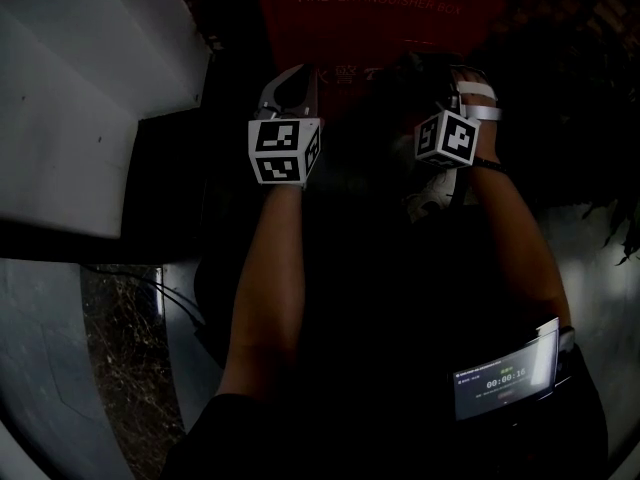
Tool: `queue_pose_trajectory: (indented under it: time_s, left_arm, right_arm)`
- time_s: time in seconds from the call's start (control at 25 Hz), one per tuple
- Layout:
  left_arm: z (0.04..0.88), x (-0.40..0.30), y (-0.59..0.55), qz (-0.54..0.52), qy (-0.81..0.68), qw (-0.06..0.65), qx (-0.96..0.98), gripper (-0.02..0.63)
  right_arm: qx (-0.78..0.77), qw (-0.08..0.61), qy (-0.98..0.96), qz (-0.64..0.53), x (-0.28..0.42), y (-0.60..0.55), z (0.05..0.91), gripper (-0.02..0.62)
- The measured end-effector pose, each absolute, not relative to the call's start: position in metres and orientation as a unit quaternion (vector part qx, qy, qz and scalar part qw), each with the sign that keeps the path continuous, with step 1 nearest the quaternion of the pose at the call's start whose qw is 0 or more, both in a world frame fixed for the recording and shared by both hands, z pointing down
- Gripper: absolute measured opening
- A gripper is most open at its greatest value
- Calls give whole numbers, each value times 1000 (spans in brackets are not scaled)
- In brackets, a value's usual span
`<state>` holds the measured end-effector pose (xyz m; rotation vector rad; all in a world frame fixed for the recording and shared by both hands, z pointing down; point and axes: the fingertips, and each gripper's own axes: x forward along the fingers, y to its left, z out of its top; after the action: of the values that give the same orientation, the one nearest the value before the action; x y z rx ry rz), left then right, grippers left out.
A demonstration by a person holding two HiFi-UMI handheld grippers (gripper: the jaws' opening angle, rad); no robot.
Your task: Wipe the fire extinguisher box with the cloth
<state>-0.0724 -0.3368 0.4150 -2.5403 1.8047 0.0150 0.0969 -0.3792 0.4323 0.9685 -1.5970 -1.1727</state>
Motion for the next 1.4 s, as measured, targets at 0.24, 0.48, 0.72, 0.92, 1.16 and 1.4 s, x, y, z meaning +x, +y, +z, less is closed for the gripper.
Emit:
queue_pose_trajectory:
  time_s: [0.24, 0.48, 0.72, 0.92, 1.16, 1.4]
  left_arm:
    - [421, -79, -338, -2, 586, 9, -810, 3]
    - [425, -85, -334, 1, 590, -2, -808, 3]
    - [436, -94, -326, -16, 591, -17, -806, 3]
    - [436, -112, -326, -3, 602, -32, -798, 3]
    - [431, -141, -326, 8, 617, -40, -786, 3]
    - [433, -165, -334, 13, 646, -46, -762, 3]
  right_arm:
    - [413, 478, -631, -450, 147, -388, 438, 40]
    - [437, 488, -631, -415, 158, -390, 437, 40]
    - [389, 456, -661, -451, 70, -352, 437, 41]
    - [355, 433, -685, -465, -9, -338, 449, 41]
    - [330, 418, -694, -485, -70, -340, 451, 41]
    - [318, 404, -707, -485, -119, -341, 458, 41]
